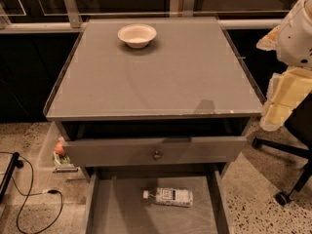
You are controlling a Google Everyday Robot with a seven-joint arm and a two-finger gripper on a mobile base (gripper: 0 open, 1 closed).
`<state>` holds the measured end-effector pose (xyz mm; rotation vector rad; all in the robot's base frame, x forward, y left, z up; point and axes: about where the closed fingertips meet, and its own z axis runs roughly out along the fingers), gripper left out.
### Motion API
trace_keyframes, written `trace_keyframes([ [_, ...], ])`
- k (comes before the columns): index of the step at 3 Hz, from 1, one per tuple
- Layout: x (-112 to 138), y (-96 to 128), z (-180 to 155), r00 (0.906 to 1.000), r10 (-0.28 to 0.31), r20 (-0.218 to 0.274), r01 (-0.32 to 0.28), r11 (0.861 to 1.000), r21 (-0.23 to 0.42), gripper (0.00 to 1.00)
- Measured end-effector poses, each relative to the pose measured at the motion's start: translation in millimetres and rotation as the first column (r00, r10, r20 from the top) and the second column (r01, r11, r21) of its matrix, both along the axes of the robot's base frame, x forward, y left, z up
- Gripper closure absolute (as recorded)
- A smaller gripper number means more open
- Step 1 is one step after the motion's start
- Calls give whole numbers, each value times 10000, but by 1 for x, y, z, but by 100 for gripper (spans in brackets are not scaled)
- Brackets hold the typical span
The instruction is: Pick blue plastic bottle from middle drawer and place on counter
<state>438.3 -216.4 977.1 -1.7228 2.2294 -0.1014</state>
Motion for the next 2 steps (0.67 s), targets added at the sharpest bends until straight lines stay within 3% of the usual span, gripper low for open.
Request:
trace_keyframes([
  [2,-4,-2,-12,9998,-57,-198,57,10000,11,0],
])
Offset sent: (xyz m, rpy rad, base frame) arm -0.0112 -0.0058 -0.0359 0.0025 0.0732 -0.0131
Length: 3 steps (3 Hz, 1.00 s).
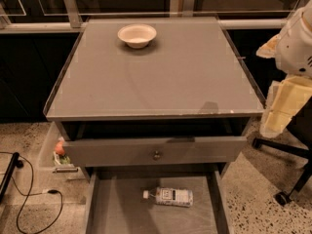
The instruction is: Pick blue plastic bottle from middle drawer and place on counter
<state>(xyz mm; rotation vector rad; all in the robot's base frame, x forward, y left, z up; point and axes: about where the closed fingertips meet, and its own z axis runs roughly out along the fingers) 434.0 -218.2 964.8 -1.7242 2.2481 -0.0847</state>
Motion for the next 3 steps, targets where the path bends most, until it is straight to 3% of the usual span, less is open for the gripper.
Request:
trace_keyframes([
  [1,-12,-8,-49,9975,-248,-661,271,9990,342,0],
  [2,-33,-20,-120,9913,-233,-1295,264,9994,223,0],
  [3,-53,-21,-154,9808,-243,-1937,268,9996,102,0],
])
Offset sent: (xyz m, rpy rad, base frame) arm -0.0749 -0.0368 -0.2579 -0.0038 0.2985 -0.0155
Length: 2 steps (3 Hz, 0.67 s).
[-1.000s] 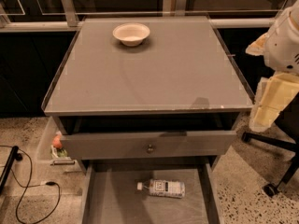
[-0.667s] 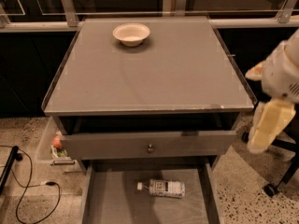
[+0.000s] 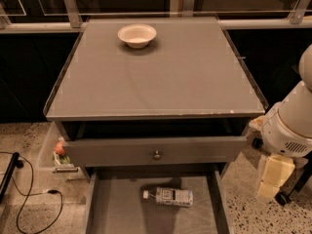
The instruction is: Pick blue plastic bottle from middle drawer and place on counter
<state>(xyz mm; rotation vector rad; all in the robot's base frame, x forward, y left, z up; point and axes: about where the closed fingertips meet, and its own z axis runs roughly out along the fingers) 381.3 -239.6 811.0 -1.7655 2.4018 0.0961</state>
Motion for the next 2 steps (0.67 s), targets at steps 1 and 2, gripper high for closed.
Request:
trace_keyframes([
  [1,0,0,0,10000,1,-1,-1,10000,1,0],
  [2,-2,3,-14,9994,115,-329,-109,9998,179,0],
])
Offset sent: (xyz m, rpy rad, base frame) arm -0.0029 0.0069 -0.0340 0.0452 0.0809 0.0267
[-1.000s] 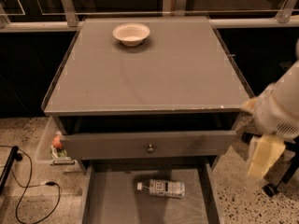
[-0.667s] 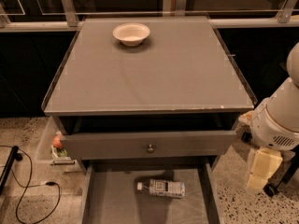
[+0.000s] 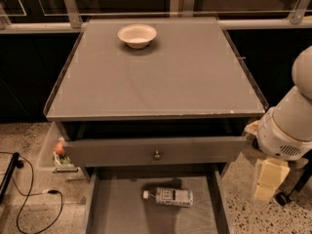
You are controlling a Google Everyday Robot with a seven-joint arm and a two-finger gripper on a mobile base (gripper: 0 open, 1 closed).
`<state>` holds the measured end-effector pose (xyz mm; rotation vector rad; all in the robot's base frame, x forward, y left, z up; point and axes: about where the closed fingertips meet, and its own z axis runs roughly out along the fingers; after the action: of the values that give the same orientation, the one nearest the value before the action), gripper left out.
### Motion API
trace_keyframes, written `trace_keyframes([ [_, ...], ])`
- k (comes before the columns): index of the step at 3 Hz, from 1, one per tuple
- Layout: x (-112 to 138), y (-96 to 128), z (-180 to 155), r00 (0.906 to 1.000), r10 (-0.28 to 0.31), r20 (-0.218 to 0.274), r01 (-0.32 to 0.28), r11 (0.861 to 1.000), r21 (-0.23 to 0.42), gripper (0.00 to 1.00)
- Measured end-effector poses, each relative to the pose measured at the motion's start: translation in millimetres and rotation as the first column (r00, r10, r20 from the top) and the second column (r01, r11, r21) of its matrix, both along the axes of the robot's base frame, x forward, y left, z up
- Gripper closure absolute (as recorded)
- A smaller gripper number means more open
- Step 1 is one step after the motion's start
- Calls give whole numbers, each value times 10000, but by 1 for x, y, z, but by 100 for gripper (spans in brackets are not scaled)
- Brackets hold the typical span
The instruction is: Pick blue plastic bottle from middle drawer and place on counter
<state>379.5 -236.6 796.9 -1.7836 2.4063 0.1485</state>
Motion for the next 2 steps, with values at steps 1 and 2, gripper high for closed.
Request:
trace_keyframes([
  [1,-6,11,-58,9981,184,-593,-119,9942,1073,0],
  [2,3,27,-129,9986,348,-390,-248,9723,2325,0],
])
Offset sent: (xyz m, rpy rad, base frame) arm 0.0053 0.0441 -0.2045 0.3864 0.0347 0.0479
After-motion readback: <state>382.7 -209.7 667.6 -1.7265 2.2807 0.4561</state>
